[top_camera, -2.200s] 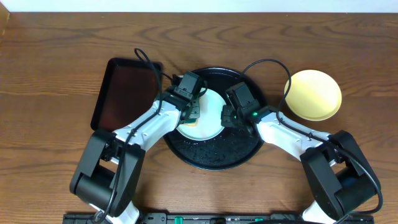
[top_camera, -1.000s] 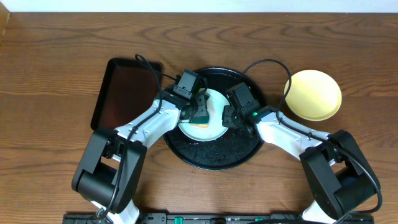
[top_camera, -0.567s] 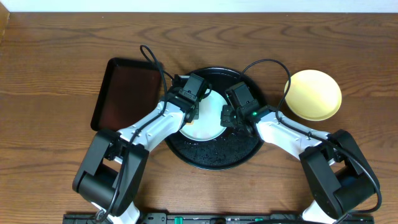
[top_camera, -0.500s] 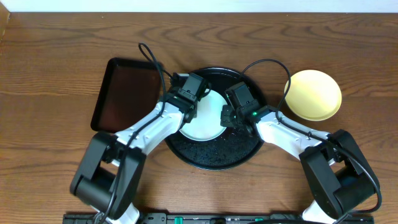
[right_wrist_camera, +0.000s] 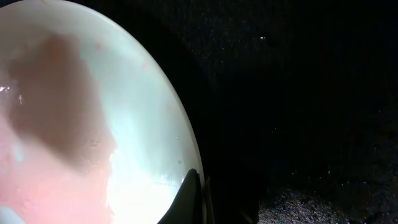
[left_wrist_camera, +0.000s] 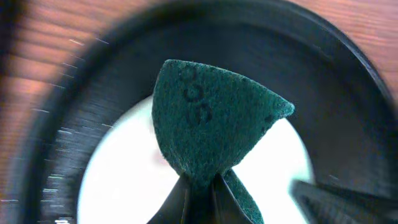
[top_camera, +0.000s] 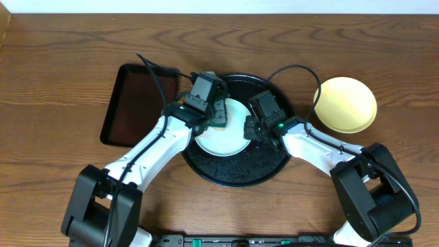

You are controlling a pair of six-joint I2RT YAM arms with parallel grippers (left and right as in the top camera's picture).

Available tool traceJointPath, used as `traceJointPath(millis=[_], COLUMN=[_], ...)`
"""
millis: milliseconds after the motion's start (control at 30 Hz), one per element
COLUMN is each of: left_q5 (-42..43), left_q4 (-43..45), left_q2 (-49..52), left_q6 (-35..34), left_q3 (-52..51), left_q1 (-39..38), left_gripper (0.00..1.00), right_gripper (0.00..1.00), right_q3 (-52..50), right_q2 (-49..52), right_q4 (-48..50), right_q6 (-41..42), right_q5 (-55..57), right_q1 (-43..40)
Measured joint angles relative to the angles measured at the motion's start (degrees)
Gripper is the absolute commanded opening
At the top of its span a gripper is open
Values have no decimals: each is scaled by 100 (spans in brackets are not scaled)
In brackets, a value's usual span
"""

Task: Clean dirty plates on tray and stack at the side
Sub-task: 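Scrub the sauce stain with the left gripper's sponge, right holding rim, then return the sponge with the left gripper to the black rectangular tray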

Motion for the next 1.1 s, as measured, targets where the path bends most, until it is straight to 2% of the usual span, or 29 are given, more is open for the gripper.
traceJointPath(millis=[233,367,433,633,833,933,1100], left_q5=[417,122,-229,-2105,-3281,-3272,-2127], left_q4=[31,-118,-306,-1128,-1224,-1169,-833], left_q2=[726,896,887,614,-142,-787,-1355], left_q6=[-190,-146,-144,-101,-37,-35,55], left_q3=[0,9,37,66,63,63,55], left_q1=[-37,-44,-87,-168,136,529,1617], left_gripper=[8,8,8,8,8,8,7], right_gripper=[1,1,1,1,1,1,1], right_q3=[2,2,2,7,9,9,-17], right_q2=[0,0,0,0,-2,-55,-400], right_q4=[-7,-9,-9,-13,-28,-157,-343], right_q6=[0,-2,-2,-2,-2,-2,-240], right_q5=[2,15,17,13,13,55,122], right_q1=[0,0,0,2,0,0,-4])
